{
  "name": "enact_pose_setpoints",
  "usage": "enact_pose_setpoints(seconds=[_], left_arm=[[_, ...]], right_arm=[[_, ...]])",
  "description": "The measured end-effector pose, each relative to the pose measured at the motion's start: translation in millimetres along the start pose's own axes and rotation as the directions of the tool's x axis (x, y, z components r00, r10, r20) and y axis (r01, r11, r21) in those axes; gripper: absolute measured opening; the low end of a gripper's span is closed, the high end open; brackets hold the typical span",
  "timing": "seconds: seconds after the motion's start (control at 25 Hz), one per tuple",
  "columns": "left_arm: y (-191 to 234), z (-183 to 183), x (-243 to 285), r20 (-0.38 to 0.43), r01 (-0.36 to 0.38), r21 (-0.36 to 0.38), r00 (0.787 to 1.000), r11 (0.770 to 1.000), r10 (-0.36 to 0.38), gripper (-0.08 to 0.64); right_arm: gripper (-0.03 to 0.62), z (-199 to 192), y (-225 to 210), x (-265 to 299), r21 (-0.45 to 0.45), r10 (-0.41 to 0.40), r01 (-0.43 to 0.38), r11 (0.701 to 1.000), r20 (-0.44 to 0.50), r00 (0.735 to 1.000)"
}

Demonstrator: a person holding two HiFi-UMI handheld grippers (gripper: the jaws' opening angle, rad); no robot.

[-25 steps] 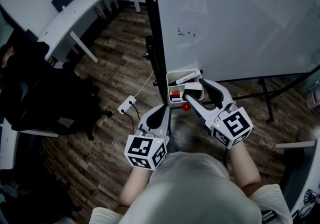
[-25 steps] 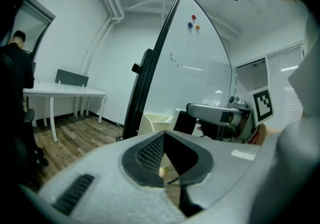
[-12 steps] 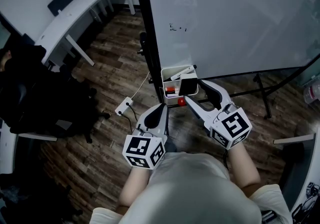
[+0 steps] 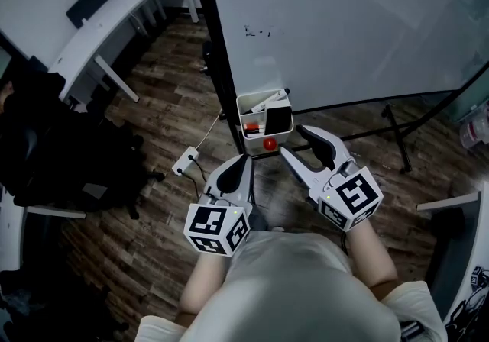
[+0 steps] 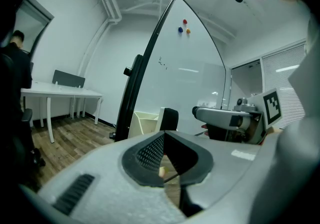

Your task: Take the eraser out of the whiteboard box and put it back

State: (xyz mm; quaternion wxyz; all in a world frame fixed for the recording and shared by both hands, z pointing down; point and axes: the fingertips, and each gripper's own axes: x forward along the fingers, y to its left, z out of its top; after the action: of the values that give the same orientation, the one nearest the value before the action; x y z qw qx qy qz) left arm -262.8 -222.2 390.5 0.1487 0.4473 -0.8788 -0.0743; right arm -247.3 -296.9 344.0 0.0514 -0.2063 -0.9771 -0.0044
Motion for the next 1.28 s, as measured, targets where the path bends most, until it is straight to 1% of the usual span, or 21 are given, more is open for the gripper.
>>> enact_pose_setpoints(seconds=[0.08, 0.2, 0.4, 0.52, 0.76, 1.28], left_arm=[[-4, -2, -3, -0.001, 0.004, 0.003, 1.0, 1.0, -0.004, 0.005], [-11, -3, -6, 0.0, 0.008, 0.006, 1.0, 1.0, -0.008, 0.005], [-20, -8, -11, -0.003, 0.014, 0.015, 1.0, 1.0, -0.014, 0.003], [-24, -10, -15, -0.004, 0.015, 0.016, 1.0, 1.0, -0.015, 0.004], [-34, -14, -18, -0.004, 0.014, 0.022, 1.0, 1.0, -0.014, 0.003], [-56, -27, -24, 0.009, 0.001, 0.029, 1.0, 1.0, -0.001, 0.003]], right_arm=[[0.178, 0, 2, -7, 0.005, -0.016, 0.016, 1.0, 0.007, 1.0], [0.13, 0, 4, -18, 0.013, -0.044, 0.044, 0.999, 0.015, 0.999], [0.074, -4, 8, -32, 0.026, -0.072, 0.072, 0.997, 0.018, 0.997], [0.045, -6, 11, -40, 0.035, -0.086, 0.085, 0.996, 0.019, 0.996], [0.008, -7, 17, -57, 0.055, -0.109, 0.107, 0.993, 0.03, 0.994], [0.002, -21, 25, -93, 0.076, -0.137, 0.133, 0.988, 0.041, 0.99]])
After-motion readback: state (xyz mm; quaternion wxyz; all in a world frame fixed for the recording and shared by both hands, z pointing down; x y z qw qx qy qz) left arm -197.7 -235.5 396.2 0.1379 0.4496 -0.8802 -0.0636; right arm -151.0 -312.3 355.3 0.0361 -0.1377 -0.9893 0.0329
